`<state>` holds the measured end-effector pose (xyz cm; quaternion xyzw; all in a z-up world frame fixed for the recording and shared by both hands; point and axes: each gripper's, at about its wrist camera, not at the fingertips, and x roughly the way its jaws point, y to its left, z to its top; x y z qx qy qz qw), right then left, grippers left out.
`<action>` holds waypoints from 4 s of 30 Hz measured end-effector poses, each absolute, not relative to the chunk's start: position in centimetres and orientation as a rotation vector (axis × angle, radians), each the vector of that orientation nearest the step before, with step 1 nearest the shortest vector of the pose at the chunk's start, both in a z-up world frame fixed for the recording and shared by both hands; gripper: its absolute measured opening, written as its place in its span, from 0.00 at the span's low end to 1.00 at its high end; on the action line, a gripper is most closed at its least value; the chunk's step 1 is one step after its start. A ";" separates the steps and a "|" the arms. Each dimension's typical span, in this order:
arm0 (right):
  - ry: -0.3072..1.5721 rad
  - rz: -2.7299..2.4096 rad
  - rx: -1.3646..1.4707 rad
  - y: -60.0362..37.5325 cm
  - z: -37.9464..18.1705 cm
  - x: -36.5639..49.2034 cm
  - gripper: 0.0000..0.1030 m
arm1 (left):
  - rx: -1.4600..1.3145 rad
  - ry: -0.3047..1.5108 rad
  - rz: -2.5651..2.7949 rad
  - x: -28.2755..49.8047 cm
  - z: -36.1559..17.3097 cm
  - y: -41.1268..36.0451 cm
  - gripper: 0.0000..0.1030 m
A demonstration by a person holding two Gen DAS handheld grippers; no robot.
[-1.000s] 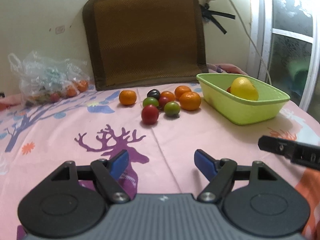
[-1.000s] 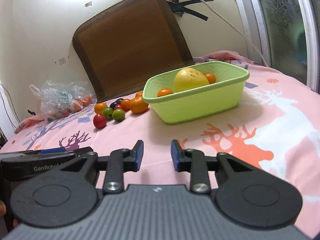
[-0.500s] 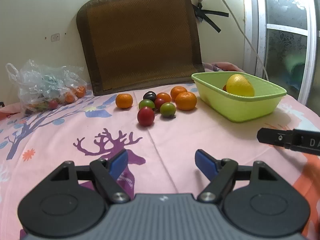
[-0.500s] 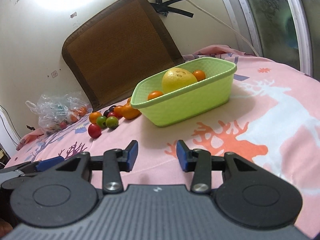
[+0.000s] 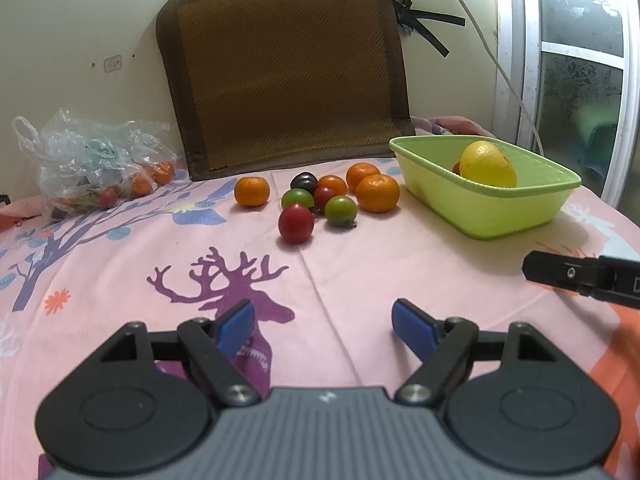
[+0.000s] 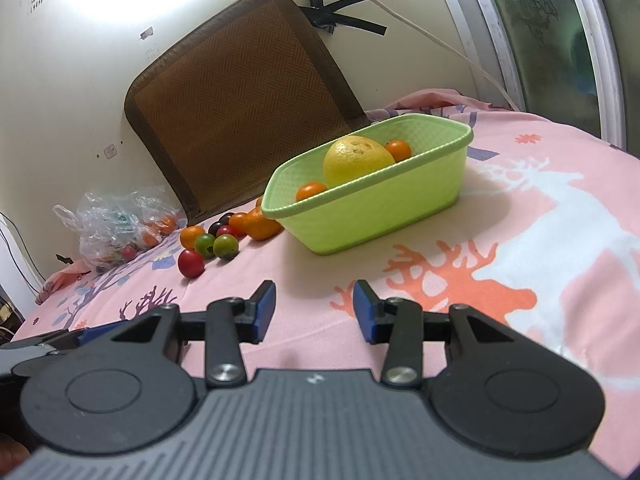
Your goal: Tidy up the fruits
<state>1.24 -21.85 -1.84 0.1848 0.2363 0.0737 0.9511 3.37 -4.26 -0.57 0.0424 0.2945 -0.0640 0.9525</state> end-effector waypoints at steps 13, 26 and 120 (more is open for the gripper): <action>0.479 0.146 0.375 -21.8 -1.9 1.1 0.45 | 0.076 0.607 -0.127 3.4 -0.7 -4.2 0.77; 0.486 0.145 0.338 -21.4 -1.9 1.3 0.45 | 0.020 0.611 -0.151 3.4 -0.5 -3.4 0.77; 0.378 0.388 -0.093 -14.7 1.6 4.7 0.31 | -0.116 0.565 -0.115 7.7 1.1 6.1 0.44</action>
